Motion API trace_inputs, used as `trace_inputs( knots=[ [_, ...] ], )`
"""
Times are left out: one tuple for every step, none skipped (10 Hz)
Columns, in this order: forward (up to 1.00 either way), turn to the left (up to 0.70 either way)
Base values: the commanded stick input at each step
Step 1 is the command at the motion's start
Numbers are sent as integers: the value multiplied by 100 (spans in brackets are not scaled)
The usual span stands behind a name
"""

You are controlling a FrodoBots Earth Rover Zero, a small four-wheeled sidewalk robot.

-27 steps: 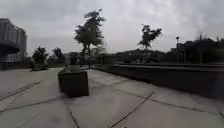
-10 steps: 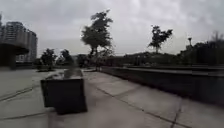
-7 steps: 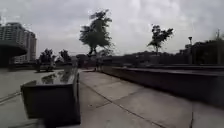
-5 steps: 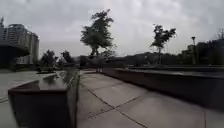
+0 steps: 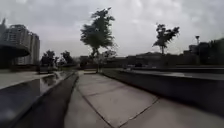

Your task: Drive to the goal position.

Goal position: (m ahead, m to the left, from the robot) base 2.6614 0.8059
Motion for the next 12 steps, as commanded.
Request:
trace_inputs(
  knots=[
    [100, 30],
    [100, 40],
    [100, 43],
    [100, 43],
    [100, 43],
    [100, 43],
    [100, 43],
    [100, 43],
    [100, 43],
    [100, 38],
    [100, 26],
    [100, 15]
  ],
)
